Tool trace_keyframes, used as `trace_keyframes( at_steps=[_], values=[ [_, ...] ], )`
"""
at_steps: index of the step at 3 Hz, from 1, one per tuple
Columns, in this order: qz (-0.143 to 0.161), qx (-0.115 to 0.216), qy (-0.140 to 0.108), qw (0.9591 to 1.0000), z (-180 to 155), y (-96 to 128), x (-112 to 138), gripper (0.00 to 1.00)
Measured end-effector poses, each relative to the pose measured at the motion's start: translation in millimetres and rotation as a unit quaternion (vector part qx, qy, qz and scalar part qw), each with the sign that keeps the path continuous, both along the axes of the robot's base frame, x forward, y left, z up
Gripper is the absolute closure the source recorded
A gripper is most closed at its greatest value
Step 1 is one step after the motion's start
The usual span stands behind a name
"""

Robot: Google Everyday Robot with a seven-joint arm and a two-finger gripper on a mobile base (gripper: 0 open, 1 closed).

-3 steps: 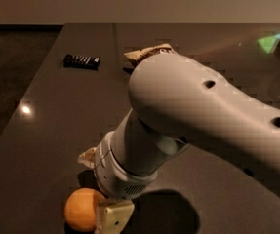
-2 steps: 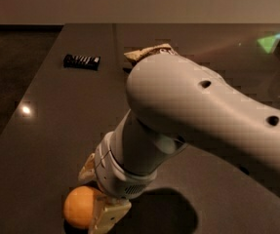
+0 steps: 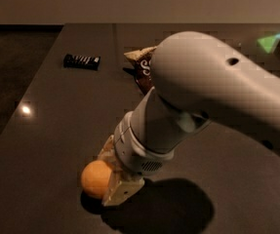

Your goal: Move orange near rxbar chocolate

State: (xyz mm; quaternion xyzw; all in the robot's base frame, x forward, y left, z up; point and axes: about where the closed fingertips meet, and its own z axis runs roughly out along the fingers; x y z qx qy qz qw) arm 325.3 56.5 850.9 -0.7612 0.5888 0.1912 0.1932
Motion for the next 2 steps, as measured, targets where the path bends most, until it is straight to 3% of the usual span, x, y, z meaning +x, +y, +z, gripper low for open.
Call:
trace_keyframes(
  at_steps=[1,2],
  values=[
    [-0.066,-0.001,-0.009,0.9978,12.2,-35.2,40.1,1.00],
    [-0.140,0.003,-0.020,0.9899,22.2,-78.1,75.9,1.00]
  ],
)
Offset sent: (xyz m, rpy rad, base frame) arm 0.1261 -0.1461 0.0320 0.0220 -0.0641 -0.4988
